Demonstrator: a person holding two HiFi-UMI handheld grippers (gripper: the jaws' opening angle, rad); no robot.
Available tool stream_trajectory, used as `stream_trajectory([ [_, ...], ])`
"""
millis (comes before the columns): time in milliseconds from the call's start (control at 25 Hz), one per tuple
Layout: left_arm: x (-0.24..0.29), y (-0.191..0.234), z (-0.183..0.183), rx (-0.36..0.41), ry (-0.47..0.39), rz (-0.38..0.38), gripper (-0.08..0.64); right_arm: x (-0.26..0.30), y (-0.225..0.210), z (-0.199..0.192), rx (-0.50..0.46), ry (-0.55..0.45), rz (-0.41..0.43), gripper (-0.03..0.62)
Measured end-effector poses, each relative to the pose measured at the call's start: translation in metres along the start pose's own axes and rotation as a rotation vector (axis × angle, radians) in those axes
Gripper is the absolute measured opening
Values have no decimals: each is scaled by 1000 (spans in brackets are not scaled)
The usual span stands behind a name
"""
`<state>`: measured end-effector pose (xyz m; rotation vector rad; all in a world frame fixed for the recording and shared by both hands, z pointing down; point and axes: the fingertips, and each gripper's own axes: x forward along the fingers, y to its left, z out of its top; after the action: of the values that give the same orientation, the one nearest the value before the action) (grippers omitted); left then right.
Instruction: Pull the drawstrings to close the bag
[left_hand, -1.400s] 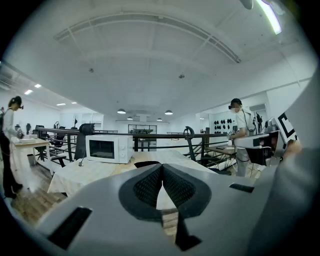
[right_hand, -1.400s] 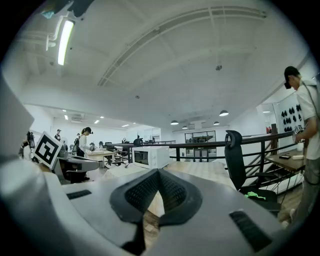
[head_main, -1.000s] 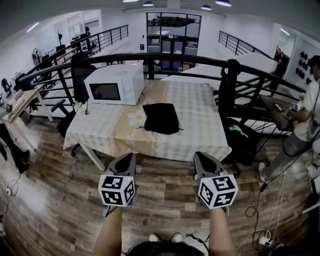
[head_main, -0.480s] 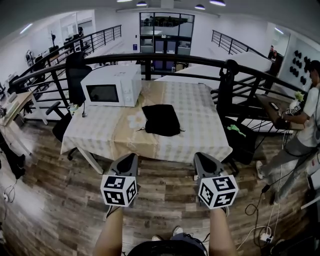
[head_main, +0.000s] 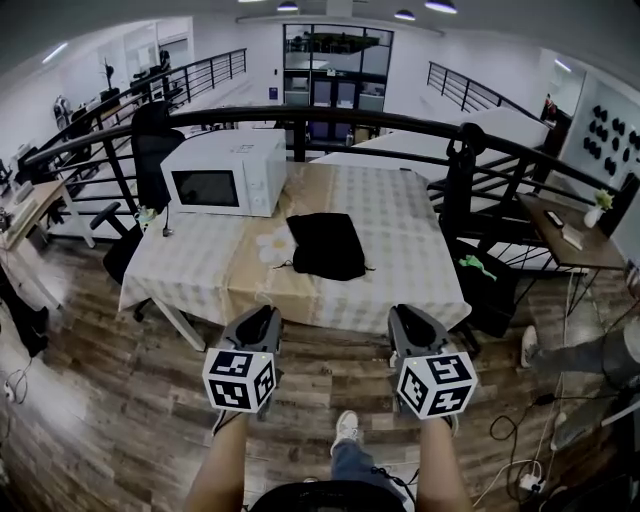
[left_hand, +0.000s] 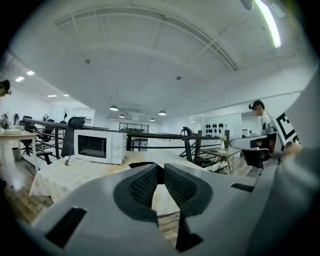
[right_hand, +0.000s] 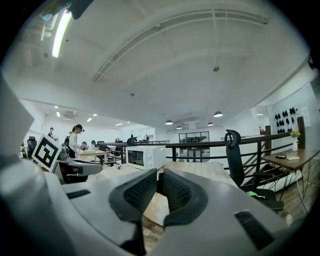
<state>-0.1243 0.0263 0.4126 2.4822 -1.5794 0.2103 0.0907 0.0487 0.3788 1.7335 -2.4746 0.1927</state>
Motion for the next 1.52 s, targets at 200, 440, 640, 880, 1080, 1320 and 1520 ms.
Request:
stream_trajectory([
  [200, 29, 7, -5, 0, 18, 4, 68, 28, -16, -5, 9, 5, 9, 23],
  [440, 80, 14, 0, 1, 41, 6, 106, 72, -45, -7, 24, 14, 30, 35],
  [640, 127, 19, 8, -11, 62, 12, 120, 111, -76, -2, 32, 27, 50, 52],
  [880, 176, 27, 15, -27, 85, 41, 140, 158, -110, 1, 36, 54, 83, 101],
  [1080, 210, 30, 23, -39, 94, 54, 150, 190, -133, 5, 43, 66, 126, 127],
  [1320, 239, 30, 27, -42, 102, 60, 150, 215, -151, 4, 46, 77, 173, 150],
  [1520, 250, 34, 28, -35, 118, 59, 152, 230, -154, 4, 57, 78, 196, 164],
])
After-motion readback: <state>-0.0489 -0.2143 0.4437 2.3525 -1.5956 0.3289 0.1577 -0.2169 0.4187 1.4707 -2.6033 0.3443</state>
